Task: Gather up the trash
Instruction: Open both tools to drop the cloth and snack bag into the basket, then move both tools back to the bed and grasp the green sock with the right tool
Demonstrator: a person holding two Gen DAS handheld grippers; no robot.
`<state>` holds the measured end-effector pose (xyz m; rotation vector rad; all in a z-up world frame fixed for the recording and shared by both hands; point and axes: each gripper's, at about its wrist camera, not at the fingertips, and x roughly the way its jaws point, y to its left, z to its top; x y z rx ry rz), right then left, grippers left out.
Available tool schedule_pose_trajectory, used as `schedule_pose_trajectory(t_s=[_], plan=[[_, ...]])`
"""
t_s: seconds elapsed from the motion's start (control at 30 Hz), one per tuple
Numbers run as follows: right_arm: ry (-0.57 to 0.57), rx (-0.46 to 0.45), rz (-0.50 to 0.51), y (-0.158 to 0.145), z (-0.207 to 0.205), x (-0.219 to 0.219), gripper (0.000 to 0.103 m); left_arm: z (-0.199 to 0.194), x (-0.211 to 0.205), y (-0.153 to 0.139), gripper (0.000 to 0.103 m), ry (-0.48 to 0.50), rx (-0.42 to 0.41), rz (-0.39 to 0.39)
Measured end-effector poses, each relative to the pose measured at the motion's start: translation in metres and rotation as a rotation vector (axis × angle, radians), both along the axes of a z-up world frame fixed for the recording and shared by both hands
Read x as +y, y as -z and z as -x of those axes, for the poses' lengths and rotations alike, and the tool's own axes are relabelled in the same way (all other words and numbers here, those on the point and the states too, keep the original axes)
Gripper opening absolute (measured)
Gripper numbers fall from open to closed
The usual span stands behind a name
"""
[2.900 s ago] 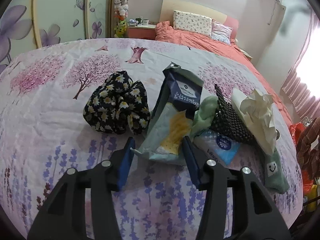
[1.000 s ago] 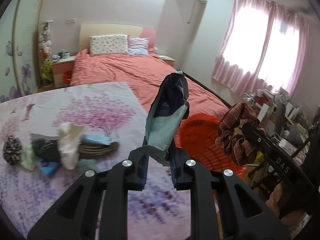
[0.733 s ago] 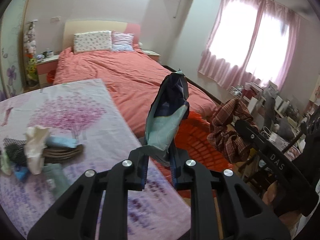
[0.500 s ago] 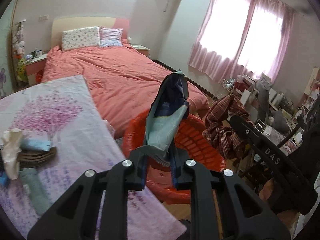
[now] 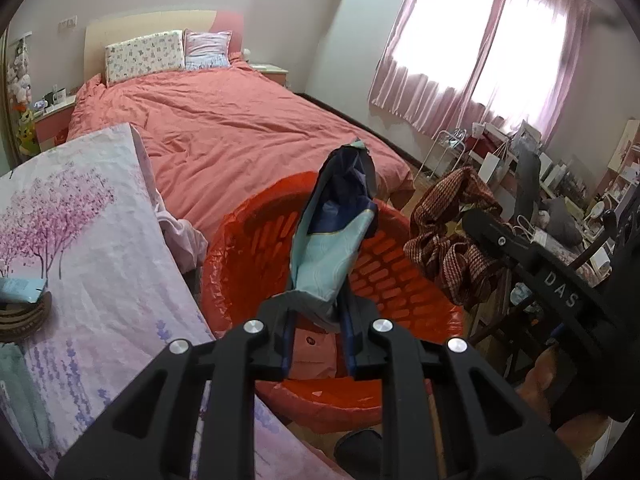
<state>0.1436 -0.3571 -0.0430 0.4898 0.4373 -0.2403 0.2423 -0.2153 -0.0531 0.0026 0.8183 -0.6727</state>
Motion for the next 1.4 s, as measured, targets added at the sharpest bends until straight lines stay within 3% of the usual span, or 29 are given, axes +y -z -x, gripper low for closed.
schedule_pose_trajectory(t_s=[0.07,0.13,0.2,0.27,0.8,1.1,1.4], plan=[[-0.003,0.006,-0.014,0.003,-0.002,-0.002,0.021,-0.003,-0.001,0.005,0.025,-0.007,0.01,-0.01],[-0.006,0.011,-0.017,0.005,-0.003,-0.003,0.03,-0.005,0.0,0.01,0.04,-0.014,0.021,-0.019],[-0.007,0.018,-0.01,0.006,-0.003,-0.001,0.036,-0.009,0.003,0.011,0.044,-0.023,0.024,-0.027],[-0.004,0.023,-0.001,0.007,-0.002,0.001,0.039,-0.013,0.009,0.014,0.045,-0.039,0.032,-0.038],[-0.03,0.073,0.07,-0.006,-0.009,0.034,0.039,-0.003,0.074,0.002,0.055,-0.166,-0.031,-0.095],[-0.155,0.094,0.138,-0.018,-0.017,0.097,0.04,0.009,0.152,-0.024,0.059,-0.304,-0.079,-0.086],[-0.35,0.118,0.21,-0.024,-0.032,0.192,0.057,0.02,0.269,-0.033,0.065,-0.553,-0.114,-0.121]])
